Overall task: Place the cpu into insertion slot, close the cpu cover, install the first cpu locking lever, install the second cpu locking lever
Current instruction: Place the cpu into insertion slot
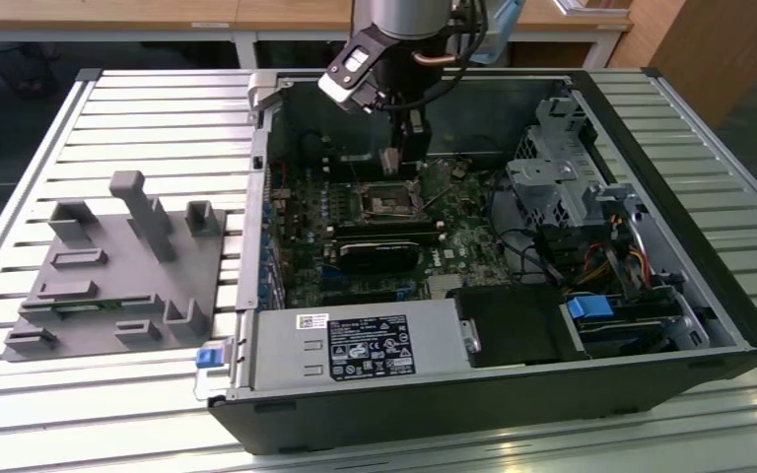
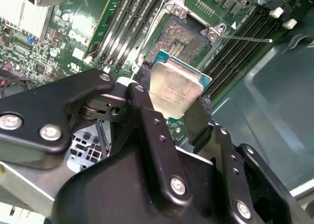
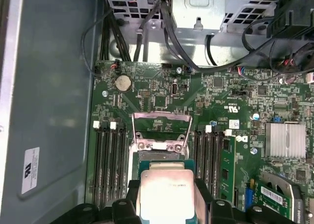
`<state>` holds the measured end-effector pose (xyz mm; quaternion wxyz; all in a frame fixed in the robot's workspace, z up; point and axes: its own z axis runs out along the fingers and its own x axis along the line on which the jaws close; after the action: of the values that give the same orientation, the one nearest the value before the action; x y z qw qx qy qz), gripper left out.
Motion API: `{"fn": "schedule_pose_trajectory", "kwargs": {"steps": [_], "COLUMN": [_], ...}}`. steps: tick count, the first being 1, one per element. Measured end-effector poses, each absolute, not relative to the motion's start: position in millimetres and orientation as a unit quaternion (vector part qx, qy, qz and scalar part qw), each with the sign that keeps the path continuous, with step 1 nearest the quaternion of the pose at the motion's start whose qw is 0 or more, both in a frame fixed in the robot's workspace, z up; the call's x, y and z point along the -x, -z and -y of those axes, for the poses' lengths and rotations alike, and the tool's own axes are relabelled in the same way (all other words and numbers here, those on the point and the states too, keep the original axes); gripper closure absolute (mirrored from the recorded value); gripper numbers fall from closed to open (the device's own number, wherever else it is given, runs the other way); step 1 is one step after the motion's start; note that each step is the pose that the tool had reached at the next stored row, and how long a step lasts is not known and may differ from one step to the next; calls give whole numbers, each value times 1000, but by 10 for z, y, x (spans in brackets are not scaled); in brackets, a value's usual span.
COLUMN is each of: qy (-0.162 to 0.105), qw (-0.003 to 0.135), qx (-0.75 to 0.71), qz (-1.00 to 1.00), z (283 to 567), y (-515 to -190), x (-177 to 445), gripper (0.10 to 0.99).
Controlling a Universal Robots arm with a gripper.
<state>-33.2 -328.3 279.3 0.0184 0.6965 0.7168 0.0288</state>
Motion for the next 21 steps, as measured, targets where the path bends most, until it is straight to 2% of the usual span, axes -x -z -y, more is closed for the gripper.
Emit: {"fn": "schedule_pose_trajectory", "kwargs": {"steps": [21], "qy": [-30], "qw": [20], "qx": [-703], "qz": [-710], "z": [3283], "y": [-2556], "x": [392], "gripper": [561]}}
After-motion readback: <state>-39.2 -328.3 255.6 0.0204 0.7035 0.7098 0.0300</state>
